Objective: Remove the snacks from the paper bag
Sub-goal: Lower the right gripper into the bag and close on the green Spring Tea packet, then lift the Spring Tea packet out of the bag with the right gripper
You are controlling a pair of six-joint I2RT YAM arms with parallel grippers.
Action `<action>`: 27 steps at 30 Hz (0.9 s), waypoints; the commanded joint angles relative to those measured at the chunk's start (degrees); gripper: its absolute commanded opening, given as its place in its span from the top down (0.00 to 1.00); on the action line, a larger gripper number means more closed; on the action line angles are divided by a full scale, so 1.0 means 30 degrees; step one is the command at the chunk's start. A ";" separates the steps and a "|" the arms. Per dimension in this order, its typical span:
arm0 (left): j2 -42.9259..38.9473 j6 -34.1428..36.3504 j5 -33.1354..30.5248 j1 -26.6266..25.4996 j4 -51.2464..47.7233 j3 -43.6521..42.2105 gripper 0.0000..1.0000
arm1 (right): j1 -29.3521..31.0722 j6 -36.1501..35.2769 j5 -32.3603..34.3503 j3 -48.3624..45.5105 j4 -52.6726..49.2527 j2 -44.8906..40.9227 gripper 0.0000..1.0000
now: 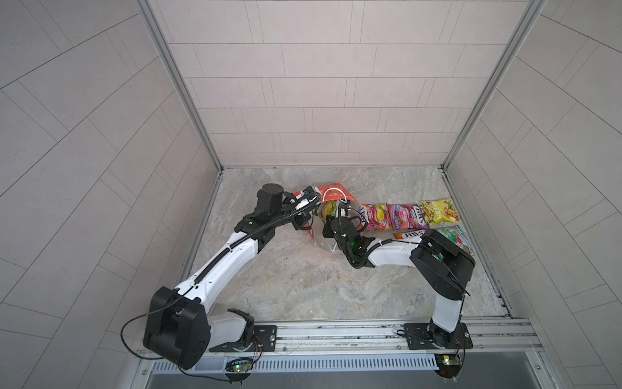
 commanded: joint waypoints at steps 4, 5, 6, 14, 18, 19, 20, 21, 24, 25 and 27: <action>-0.0180 0.0207 -0.0208 -0.0108 0.0471 0.0291 1.00 | 0.0678 -0.0281 0.0004 -0.0521 -0.0427 -0.2361 1.00; -0.0161 0.0211 -0.0204 -0.0094 0.0473 0.0319 1.00 | 0.0757 -0.0349 -0.0094 -0.0535 -0.0700 -0.2655 1.00; -0.0134 0.0224 -0.0206 -0.0097 0.0465 0.0324 1.00 | 0.0826 -0.0440 -0.0205 -0.0523 -0.1064 -0.3010 1.00; -0.0001 0.0209 -0.0234 -0.0093 0.0464 0.0364 1.00 | 0.1003 -0.0827 -0.1073 -0.1187 -0.3109 -0.5951 0.99; 0.0064 0.0239 -0.0241 -0.0095 0.0461 0.0393 1.00 | 0.1054 -0.1318 -0.1733 -0.1334 -0.4123 -0.7133 0.98; 0.0046 0.0241 -0.0249 -0.0094 0.0461 0.0415 1.00 | 0.1077 -0.1399 -0.1907 -0.1442 -0.4269 -0.7402 0.98; 0.0057 0.0263 -0.0223 -0.0093 0.0446 0.0422 1.00 | 0.1068 -0.1463 -0.2109 -0.1510 -0.4361 -0.7704 0.98; 0.0047 0.0260 -0.0248 -0.0097 0.0418 0.0430 1.00 | 0.1076 -0.1579 -0.2369 -0.1548 -0.4552 -0.8030 0.98; 0.0040 0.0291 -0.0267 -0.0103 0.0429 0.0395 1.00 | 0.1074 -0.1888 -0.3088 -0.1404 -0.5367 -0.8935 0.98; 0.0060 0.0301 -0.0290 -0.0094 0.0425 0.0411 1.00 | 0.1078 -0.2078 -0.3321 -0.1384 -0.5607 -0.9182 0.98; 0.0072 0.0304 -0.0372 -0.0093 0.0433 0.0394 1.00 | 0.1069 -0.2380 -0.3713 -0.1362 -0.6289 -0.9885 0.98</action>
